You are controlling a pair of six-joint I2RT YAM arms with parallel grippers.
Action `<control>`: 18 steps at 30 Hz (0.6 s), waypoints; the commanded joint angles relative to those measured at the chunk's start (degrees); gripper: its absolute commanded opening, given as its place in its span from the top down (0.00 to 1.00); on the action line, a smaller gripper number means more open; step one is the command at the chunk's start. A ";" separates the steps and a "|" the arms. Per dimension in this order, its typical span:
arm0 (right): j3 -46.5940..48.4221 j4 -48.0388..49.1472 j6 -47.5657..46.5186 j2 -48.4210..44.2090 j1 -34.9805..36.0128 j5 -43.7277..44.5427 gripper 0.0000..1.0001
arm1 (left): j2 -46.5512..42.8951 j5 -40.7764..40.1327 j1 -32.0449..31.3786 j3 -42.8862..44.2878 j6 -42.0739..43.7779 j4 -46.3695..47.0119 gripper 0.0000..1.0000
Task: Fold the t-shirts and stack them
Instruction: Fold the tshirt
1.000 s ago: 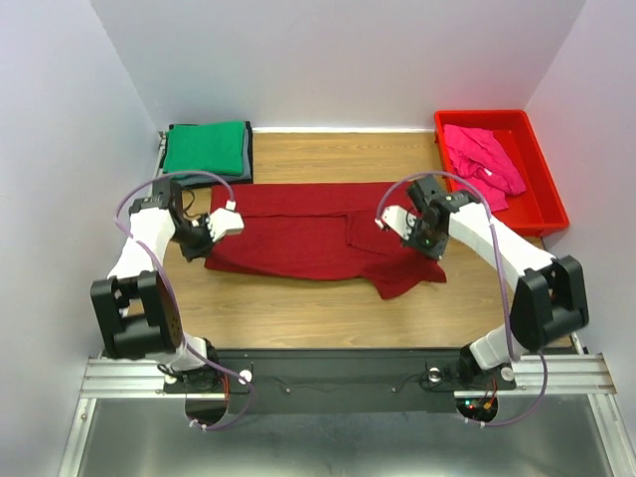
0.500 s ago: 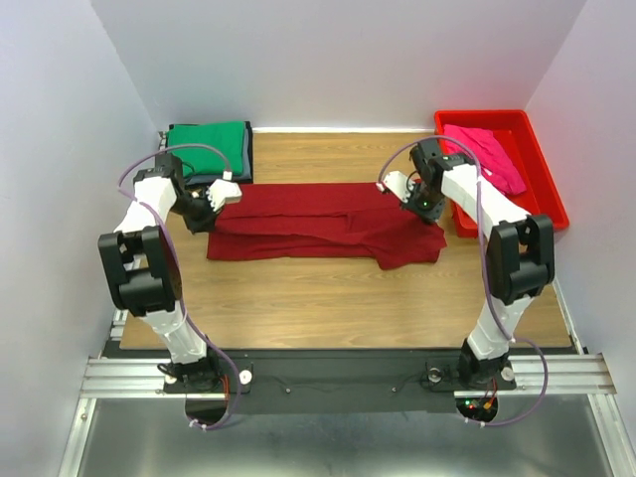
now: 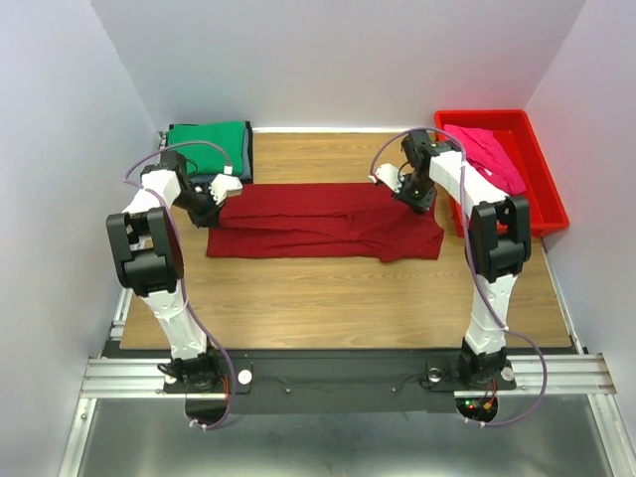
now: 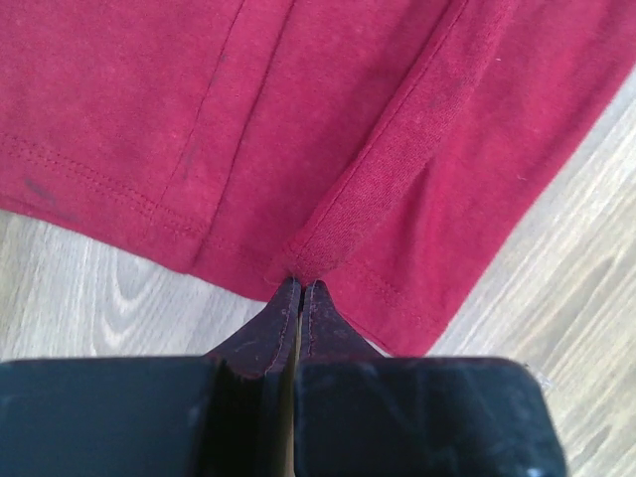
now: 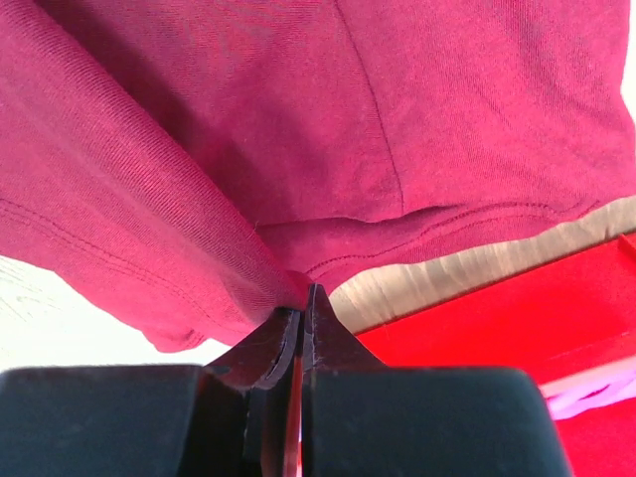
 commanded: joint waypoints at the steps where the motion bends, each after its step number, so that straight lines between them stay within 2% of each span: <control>1: 3.16 -2.20 -1.93 0.54 -1.17 -0.43 0.99 | -0.05 2.20 0.68 2.91 -0.75 -0.56 1.00; 18: 11.59 -3.69 -1.57 7.13 -1.61 -0.79 0.98 | 1.98 1.59 2.79 2.12 -0.22 0.75 1.00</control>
